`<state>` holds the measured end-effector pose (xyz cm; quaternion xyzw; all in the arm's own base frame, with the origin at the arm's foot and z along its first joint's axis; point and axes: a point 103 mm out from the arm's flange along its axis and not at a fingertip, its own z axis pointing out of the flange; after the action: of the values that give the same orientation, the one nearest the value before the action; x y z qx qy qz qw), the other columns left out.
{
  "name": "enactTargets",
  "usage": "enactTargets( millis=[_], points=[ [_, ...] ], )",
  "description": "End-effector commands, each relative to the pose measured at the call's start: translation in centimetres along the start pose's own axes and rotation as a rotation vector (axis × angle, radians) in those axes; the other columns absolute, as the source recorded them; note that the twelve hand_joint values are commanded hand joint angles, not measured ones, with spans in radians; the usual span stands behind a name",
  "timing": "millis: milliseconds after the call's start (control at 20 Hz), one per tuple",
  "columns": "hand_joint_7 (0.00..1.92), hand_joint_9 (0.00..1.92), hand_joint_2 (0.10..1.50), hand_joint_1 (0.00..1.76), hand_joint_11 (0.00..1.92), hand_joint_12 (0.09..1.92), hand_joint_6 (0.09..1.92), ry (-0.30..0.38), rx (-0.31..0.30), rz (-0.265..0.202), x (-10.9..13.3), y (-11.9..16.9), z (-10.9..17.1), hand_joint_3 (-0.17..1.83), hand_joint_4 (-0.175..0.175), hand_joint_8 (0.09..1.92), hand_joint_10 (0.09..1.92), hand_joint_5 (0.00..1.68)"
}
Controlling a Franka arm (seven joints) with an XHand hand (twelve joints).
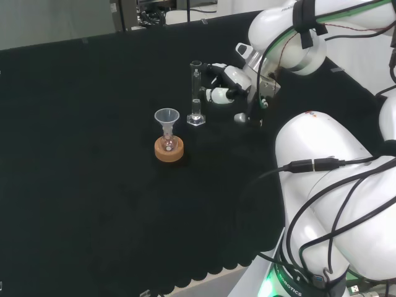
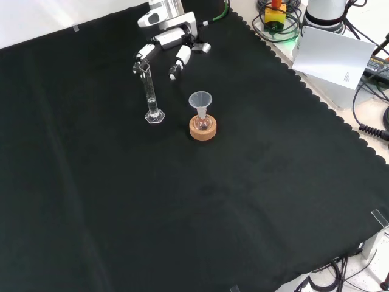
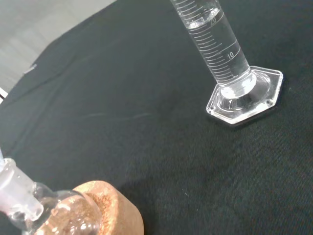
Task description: Pick up the graduated cylinder.
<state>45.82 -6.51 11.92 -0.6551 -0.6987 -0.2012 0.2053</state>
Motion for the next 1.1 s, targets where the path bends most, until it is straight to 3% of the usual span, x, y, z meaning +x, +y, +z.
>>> enactTargets(
  millis=[50, 400, 1100],
  points=[
    [0.24, 0.54, 1.0, 0.81, 0.32, 1.34, 0.09, 0.117, -0.024, -0.018, -1.9, 0.5, 1.0, -0.13, -0.022, 0.68, 0.62, 0.32],
    [0.26, 0.56, 1.0, 0.91, 0.34, 1.34, 0.09, 0.203, -0.034, -0.045, -1.8, 1.9, 2.0, -0.17, -0.015, 0.68, 0.62, 0.22],
    [0.38, 0.64, 1.01, 0.96, 0.4, 1.3, 0.09, 0.31, -0.054, -0.118, -1.2, 3.7, 3.3, -0.17, -0.001, 0.66, 0.58, 0.32]
  ],
)
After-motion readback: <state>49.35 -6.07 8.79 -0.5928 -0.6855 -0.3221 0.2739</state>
